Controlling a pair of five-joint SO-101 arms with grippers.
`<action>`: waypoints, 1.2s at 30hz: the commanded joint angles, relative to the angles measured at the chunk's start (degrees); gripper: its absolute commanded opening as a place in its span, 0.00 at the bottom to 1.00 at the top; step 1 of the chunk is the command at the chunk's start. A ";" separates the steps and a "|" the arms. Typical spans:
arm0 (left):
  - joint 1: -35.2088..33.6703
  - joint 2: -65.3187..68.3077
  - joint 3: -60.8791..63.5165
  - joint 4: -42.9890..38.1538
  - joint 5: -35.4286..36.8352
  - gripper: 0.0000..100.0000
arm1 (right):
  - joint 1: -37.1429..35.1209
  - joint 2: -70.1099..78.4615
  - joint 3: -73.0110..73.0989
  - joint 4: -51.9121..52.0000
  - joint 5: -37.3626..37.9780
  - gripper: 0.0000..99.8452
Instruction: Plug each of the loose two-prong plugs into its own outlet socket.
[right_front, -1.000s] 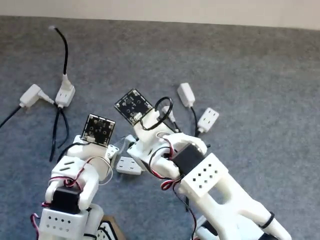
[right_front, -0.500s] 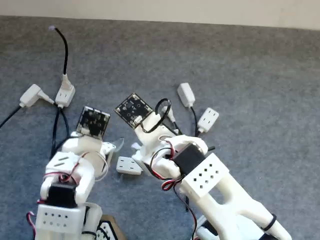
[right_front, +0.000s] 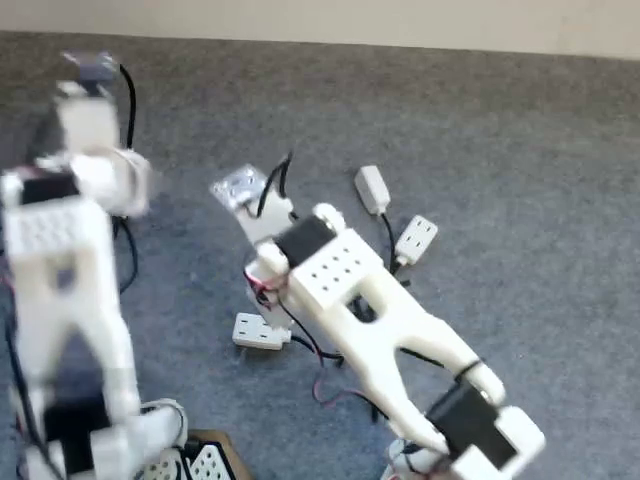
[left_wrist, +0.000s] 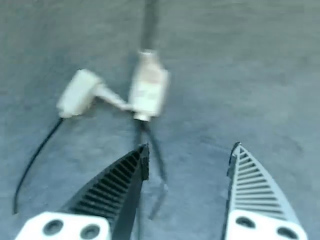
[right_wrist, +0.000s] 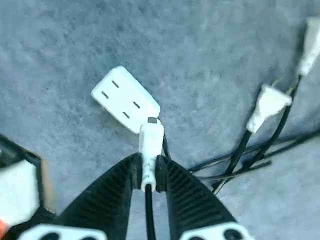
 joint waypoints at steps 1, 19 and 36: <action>-9.45 24.04 -33.01 10.29 0.53 0.26 | 0.31 4.88 -14.99 9.63 -8.53 0.00; -23.60 76.97 -105.63 29.63 -2.02 0.26 | -4.70 10.95 -16.31 10.42 -30.59 0.00; -23.69 75.91 -105.19 30.15 -2.02 0.26 | -6.20 10.51 -3.38 0.22 -32.26 0.00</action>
